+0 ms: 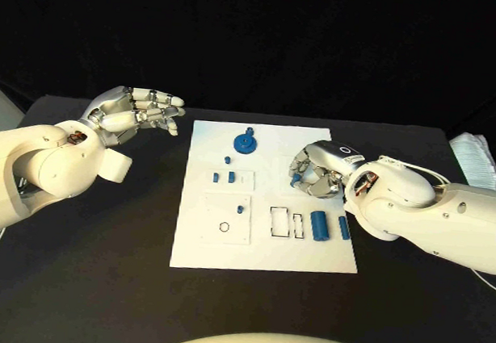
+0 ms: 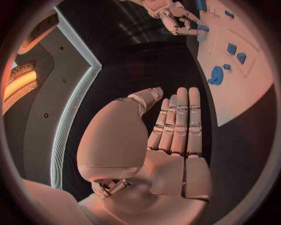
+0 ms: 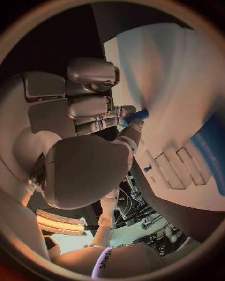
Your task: Assemble the parts on the task board
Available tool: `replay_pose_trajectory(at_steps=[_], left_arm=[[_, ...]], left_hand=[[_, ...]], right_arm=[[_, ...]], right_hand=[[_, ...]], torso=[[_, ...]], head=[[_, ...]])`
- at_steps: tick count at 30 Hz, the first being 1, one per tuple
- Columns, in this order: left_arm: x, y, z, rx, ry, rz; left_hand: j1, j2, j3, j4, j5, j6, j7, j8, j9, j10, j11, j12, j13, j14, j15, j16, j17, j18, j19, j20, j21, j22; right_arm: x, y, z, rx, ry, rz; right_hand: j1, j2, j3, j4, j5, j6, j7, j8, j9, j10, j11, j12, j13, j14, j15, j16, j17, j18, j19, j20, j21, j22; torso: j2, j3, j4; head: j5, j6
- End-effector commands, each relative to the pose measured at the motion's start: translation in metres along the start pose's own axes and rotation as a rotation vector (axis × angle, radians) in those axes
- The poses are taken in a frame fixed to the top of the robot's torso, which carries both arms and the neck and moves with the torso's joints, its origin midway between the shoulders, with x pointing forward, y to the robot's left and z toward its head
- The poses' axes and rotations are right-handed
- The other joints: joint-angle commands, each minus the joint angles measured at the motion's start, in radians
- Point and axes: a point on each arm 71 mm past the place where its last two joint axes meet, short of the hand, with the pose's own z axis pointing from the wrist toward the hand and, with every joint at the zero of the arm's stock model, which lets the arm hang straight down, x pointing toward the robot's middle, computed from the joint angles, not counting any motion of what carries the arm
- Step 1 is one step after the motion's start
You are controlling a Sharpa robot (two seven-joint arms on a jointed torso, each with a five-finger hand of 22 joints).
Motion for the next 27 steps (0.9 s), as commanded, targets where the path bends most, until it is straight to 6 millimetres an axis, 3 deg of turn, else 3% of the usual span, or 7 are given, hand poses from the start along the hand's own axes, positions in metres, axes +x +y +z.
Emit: replay_pose_trajectory(at_steps=[1,6,15,19,23,27], left_arm=[[0.001,-0.001,0.000,0.004,0.012,-0.011],[0.001,0.000,0.001,0.003,0.010,-0.010],[-0.001,0.001,0.001,0.002,0.006,-0.011],[-0.001,0.002,0.002,0.001,0.007,-0.013],[0.000,0.002,0.002,0.001,0.008,-0.015],[0.001,0.003,0.002,0.001,0.009,-0.019]], left_hand=[[-0.010,-0.002,-0.007,-0.001,-0.003,-0.004,0.002,-0.002,-0.002,-0.001,0.006,-0.003,-0.001,0.002,0.003,-0.005,0.001,0.001,-0.005,-0.002,-0.001,0.000],[-0.010,-0.002,-0.007,-0.001,-0.003,-0.004,0.002,-0.002,-0.002,-0.001,0.006,-0.003,-0.001,0.002,0.003,-0.005,0.001,0.001,-0.005,-0.002,-0.001,0.000],[-0.010,0.000,-0.006,0.000,-0.003,-0.004,0.002,-0.002,-0.002,0.000,0.006,-0.004,-0.001,0.002,0.003,-0.006,0.002,0.002,-0.005,-0.001,-0.002,0.000],[-0.011,0.000,-0.007,0.000,-0.003,-0.004,0.002,-0.002,-0.002,0.000,0.006,-0.004,-0.001,0.002,0.003,-0.006,0.002,0.002,-0.005,-0.001,-0.003,-0.001],[-0.011,0.000,-0.007,0.000,-0.003,-0.004,0.002,-0.002,-0.002,0.000,0.006,-0.004,-0.001,0.002,0.003,-0.006,0.002,0.002,-0.005,-0.001,-0.003,-0.001],[-0.011,0.000,-0.007,0.000,-0.003,-0.004,0.002,-0.002,-0.002,0.000,0.006,-0.004,-0.001,0.002,0.003,-0.006,0.002,0.002,-0.005,-0.001,-0.003,-0.001]], right_arm=[[-0.001,0.002,-0.001,-0.005,-0.028,0.000],[-0.003,0.001,-0.001,0.012,-0.060,0.008],[-0.012,0.004,-0.005,0.037,-0.085,0.111],[-0.023,0.016,-0.006,0.015,-0.089,0.166],[-0.028,0.035,-0.007,-0.030,-0.085,0.201],[-0.025,0.056,-0.004,-0.086,-0.071,0.217]], right_hand=[[0.003,0.023,0.004,-0.004,-0.007,0.019,-0.006,0.014,0.011,0.057,-0.047,0.008,0.013,0.024,-0.011,0.005,0.002,-0.020,0.004,-0.007,0.007,0.158],[0.008,0.041,0.009,-0.020,-0.006,0.031,-0.011,0.034,0.035,0.080,-0.056,0.014,0.031,0.025,-0.019,0.006,0.003,-0.025,0.013,-0.016,0.029,0.168],[0.003,0.041,0.012,-0.027,-0.022,0.029,-0.011,0.043,0.051,0.086,-0.057,0.012,0.041,0.026,-0.021,0.007,0.005,-0.028,0.020,-0.019,0.045,0.175],[0.003,0.043,0.014,-0.029,-0.020,0.028,-0.011,0.044,0.053,0.086,-0.057,0.011,0.042,0.027,-0.021,0.008,0.006,-0.028,0.021,-0.019,0.047,0.176],[0.003,0.043,0.015,-0.030,-0.018,0.027,-0.011,0.045,0.055,0.086,-0.057,0.010,0.044,0.027,-0.021,0.008,0.007,-0.028,0.020,-0.019,0.046,0.176],[0.003,0.043,0.015,-0.032,-0.016,0.026,-0.011,0.046,0.057,0.086,-0.057,0.009,0.045,0.027,-0.021,0.007,0.005,-0.028,0.019,-0.020,0.043,0.176]], torso=[[0.000,-0.0003,-0.0004],[0.000,-0.0011,0.0003],[-0.002,-0.0002,0.0005],[-0.002,-0.0002,0.0031],[-0.002,-0.0021,0.0026],[-0.001,-0.0010,0.0005]], head=[[-0.001,0.000],[-0.002,-0.001],[0.001,-0.002],[0.000,-0.002],[0.003,-0.004],[0.010,-0.005]])
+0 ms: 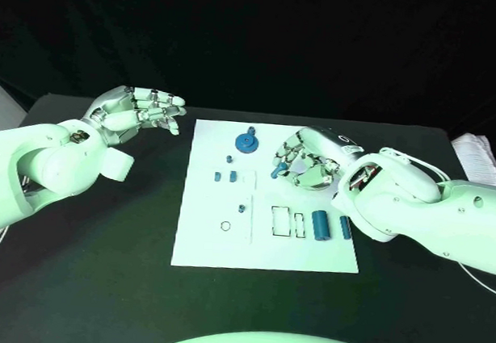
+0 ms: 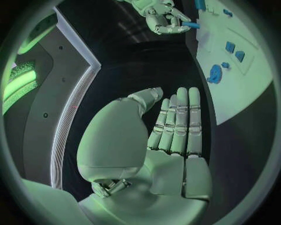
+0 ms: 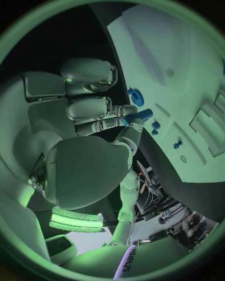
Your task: Assemble the parts on the task board
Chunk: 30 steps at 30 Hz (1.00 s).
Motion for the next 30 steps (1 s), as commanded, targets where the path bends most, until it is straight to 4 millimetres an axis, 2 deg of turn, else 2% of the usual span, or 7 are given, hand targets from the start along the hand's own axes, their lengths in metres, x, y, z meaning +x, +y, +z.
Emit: replay_pose_trajectory(at_steps=[1,5,13,16,20,26,30], left_arm=[[0.003,0.000,0.001,0.008,0.017,-0.018],[0.005,0.001,0.001,0.007,0.022,-0.023],[0.007,0.001,0.001,0.006,0.028,-0.027],[0.007,0.002,0.001,0.005,0.027,-0.028],[0.007,0.002,0.001,0.004,0.026,-0.027],[0.007,0.002,0.000,0.003,0.026,-0.027],[0.007,0.002,0.000,0.002,0.025,-0.027]], left_hand=[[-0.011,0.000,-0.007,0.000,-0.003,-0.004,0.002,-0.002,-0.001,0.000,0.006,-0.004,-0.001,0.002,0.003,-0.006,0.001,0.002,-0.005,-0.001,-0.003,-0.001],[-0.011,0.000,-0.007,0.000,-0.003,-0.004,0.002,-0.002,-0.001,0.000,0.006,-0.004,-0.001,0.002,0.003,-0.006,0.001,0.002,-0.005,-0.001,-0.003,-0.001],[-0.011,0.000,-0.007,0.000,-0.003,-0.004,0.002,-0.002,-0.001,0.000,0.006,-0.004,-0.001,0.002,0.003,-0.006,0.001,0.002,-0.005,-0.001,-0.003,-0.001],[-0.011,0.000,-0.007,0.000,-0.003,-0.004,0.002,-0.002,-0.001,0.000,0.006,-0.004,-0.001,0.002,0.003,-0.006,0.001,0.002,-0.005,-0.001,-0.003,-0.001],[-0.011,0.000,-0.007,0.000,-0.003,-0.004,0.002,-0.002,-0.001,0.000,0.006,-0.004,-0.001,0.002,0.003,-0.006,0.001,0.002,-0.005,-0.001,-0.003,-0.001],[-0.012,0.000,-0.008,0.001,-0.003,-0.004,0.002,-0.002,-0.001,0.000,0.006,-0.004,-0.001,0.003,0.003,-0.006,0.002,0.002,-0.005,0.000,-0.004,-0.001],[-0.012,0.000,-0.008,0.001,-0.003,-0.004,0.002,-0.002,-0.001,0.000,0.006,-0.004,-0.001,0.003,0.003,-0.006,0.002,0.002,-0.005,0.000,-0.004,-0.001]], right_arm=[[0.009,0.017,0.003,-0.045,0.021,0.048],[0.029,0.037,0.006,-0.108,0.051,0.052],[0.063,0.064,0.009,-0.206,0.095,0.033],[0.074,0.071,0.011,-0.231,0.117,0.007],[0.083,0.075,0.012,-0.248,0.139,-0.022],[0.094,0.078,0.011,-0.261,0.167,-0.045],[0.097,0.078,0.010,-0.264,0.179,-0.053]], right_hand=[[0.018,0.024,0.001,-0.004,0.005,0.002,-0.003,0.016,0.041,0.057,-0.057,0.000,0.001,0.027,-0.007,0.004,0.000,-0.012,0.003,-0.004,-0.001,0.175],[0.018,0.024,0.002,-0.004,0.006,0.001,-0.002,0.016,0.042,0.057,-0.057,0.000,0.002,0.027,-0.007,0.003,-0.001,-0.012,0.003,-0.004,-0.002,0.175],[0.019,0.025,0.003,-0.007,0.008,-0.001,-0.001,0.017,0.044,0.056,-0.057,-0.002,0.003,0.026,-0.007,0.002,-0.003,-0.011,0.001,-0.004,-0.005,0.174],[0.019,0.025,0.004,-0.008,0.008,-0.001,-0.001,0.017,0.045,0.056,-0.056,-0.002,0.004,0.027,-0.007,0.003,-0.002,-0.011,0.001,-0.004,-0.006,0.174],[0.020,0.026,0.005,-0.010,0.010,-0.002,-0.001,0.017,0.047,0.056,-0.056,-0.003,0.005,0.026,-0.007,0.003,-0.003,-0.011,0.001,-0.004,-0.005,0.175],[0.019,0.025,0.005,-0.010,0.010,-0.003,0.000,0.017,0.047,0.056,-0.056,-0.003,0.005,0.027,-0.006,0.003,-0.002,-0.012,0.002,-0.004,-0.005,0.175],[0.018,0.025,0.005,-0.010,0.011,-0.003,0.000,0.018,0.048,0.057,-0.056,-0.003,0.006,0.027,-0.006,0.003,-0.001,-0.012,0.002,-0.004,-0.005,0.175]], torso=[[0.000,0.0002,-0.0017],[-0.002,-0.0027,-0.0031],[-0.003,-0.0032,-0.0022],[-0.003,-0.0047,-0.0027],[-0.003,-0.0049,-0.0031],[0.000,-0.0020,-0.0032],[-0.001,-0.0020,-0.0036]], head=[[0.005,-0.002],[0.008,0.002],[0.024,-0.001],[0.027,-0.001],[0.029,0.001],[0.031,-0.001],[0.032,-0.005]])
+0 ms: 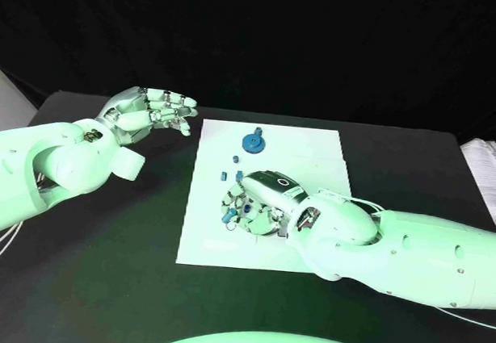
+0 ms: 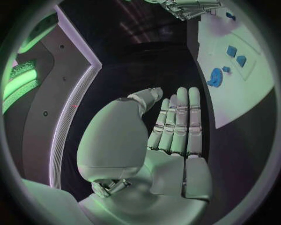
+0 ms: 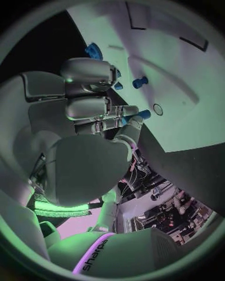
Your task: Assemble the parts on the task board
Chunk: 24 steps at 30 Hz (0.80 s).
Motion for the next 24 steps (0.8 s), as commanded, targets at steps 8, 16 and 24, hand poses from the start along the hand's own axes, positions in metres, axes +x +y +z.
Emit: replay_pose_trajectory(at_steps=[8,16,24], left_arm=[[0.0016,-0.0007,0.0000,0.005,0.014,-0.013],[0.0002,-0.0003,-0.0003,0.002,0.012,-0.012],[-0.0010,0.0000,-0.0006,-0.001,0.010,-0.011]], left_hand=[[-0.012,0.000,-0.005,-0.002,-0.003,-0.004,0.002,-0.003,-0.001,0.000,0.006,-0.004,-0.001,0.003,0.003,-0.006,0.001,0.002,-0.005,0.000,-0.004,-0.001],[-0.011,-0.001,-0.006,-0.002,-0.003,-0.006,0.003,-0.003,-0.002,-0.001,0.007,-0.004,-0.001,0.003,0.003,-0.007,0.001,0.003,-0.004,0.000,-0.005,-0.002],[-0.011,-0.001,-0.006,-0.002,-0.003,-0.006,0.003,-0.003,-0.002,-0.001,0.007,-0.004,-0.001,0.003,0.003,-0.007,0.001,0.003,-0.004,0.000,-0.005,-0.002]], right_arm=[[0.0058,0.0022,-0.0020,-0.024,0.043,-0.067],[0.0053,0.0002,-0.0045,-0.011,0.039,-0.091],[0.0047,-0.0025,-0.0063,-0.001,0.036,-0.102]], right_hand=[[-0.001,0.006,0.003,-0.006,0.008,0.004,0.006,0.019,0.049,0.033,-0.038,-0.004,0.003,0.027,-0.006,0.004,0.001,-0.012,0.003,-0.004,-0.001,0.177],[-0.003,0.006,0.003,-0.006,0.009,0.004,0.006,0.019,0.051,0.034,-0.038,-0.004,0.003,0.027,-0.006,0.004,0.002,-0.013,0.003,-0.004,0.000,0.177],[-0.003,0.006,0.003,-0.006,0.009,0.004,0.006,0.020,0.051,0.034,-0.038,-0.004,0.004,0.027,-0.006,0.005,0.003,-0.013,0.004,-0.004,0.002,0.178]], torso=[[0.001,0.0018,-0.0003],[0.000,0.0006,-0.0003],[0.000,-0.0003,-0.0006]], head=[[0.003,-0.009],[0.003,-0.012],[0.003,-0.011]])
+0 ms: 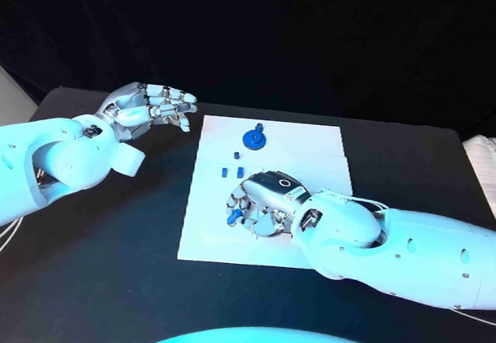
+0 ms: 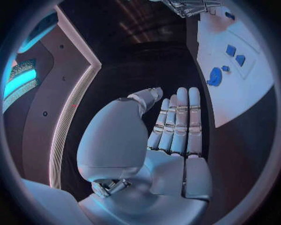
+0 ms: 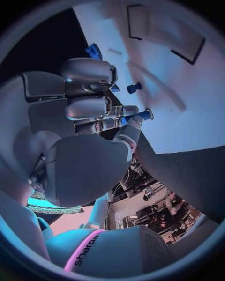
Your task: Assemble the parts on the task board
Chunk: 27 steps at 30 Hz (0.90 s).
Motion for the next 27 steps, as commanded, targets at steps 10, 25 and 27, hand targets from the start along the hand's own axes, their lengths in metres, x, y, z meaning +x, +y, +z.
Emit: replay_pose_trajectory(at_steps=[10,25,27], left_arm=[[0.0004,-0.0002,0.0000,0.000,0.013,-0.011],[-0.0005,-0.0002,-0.0007,-0.001,0.009,-0.010],[-0.0005,-0.0002,-0.0008,-0.001,0.009,-0.010]], left_hand=[[-0.011,-0.001,-0.006,-0.002,-0.003,-0.006,0.003,-0.003,-0.001,-0.001,0.007,-0.004,-0.002,0.003,0.003,-0.003,0.001,0.003,-0.004,0.000,-0.005,-0.002],[-0.012,0.000,-0.007,-0.001,-0.003,-0.006,0.003,-0.004,-0.001,-0.002,0.007,-0.005,-0.002,0.003,0.003,-0.004,0.002,0.003,-0.004,0.001,-0.006,-0.002],[-0.012,0.000,-0.007,-0.001,-0.003,-0.006,0.003,-0.004,-0.001,-0.002,0.007,-0.005,-0.002,0.003,0.003,-0.004,0.002,0.003,-0.004,0.001,-0.006,-0.002]], right_arm=[[0.0025,-0.0026,-0.0007,0.011,0.024,-0.037],[0.0056,0.0005,-0.0013,0.003,0.053,-0.046],[0.0057,0.0004,-0.0012,0.006,0.054,-0.049]], right_hand=[[-0.004,0.008,0.001,-0.003,0.004,0.005,0.005,0.011,0.050,0.033,-0.037,-0.003,0.001,0.027,-0.006,0.005,0.001,-0.013,0.004,-0.004,0.002,0.177],[-0.006,0.007,0.002,-0.004,0.005,0.006,0.004,0.012,0.053,0.034,-0.038,-0.003,0.003,0.027,-0.007,0.005,0.002,-0.013,0.005,-0.004,0.003,0.178],[-0.006,0.007,0.002,-0.004,0.005,0.006,0.004,0.012,0.053,0.034,-0.038,-0.003,0.003,0.027,-0.007,0.005,0.002,-0.013,0.005,-0.004,0.003,0.178]], torso=[[-0.001,-0.0011,0.0006],[0.000,-0.0016,0.0000],[0.000,-0.0020,-0.0001]], head=[[-0.004,0.005],[-0.002,0.003],[-0.003,0.003]])
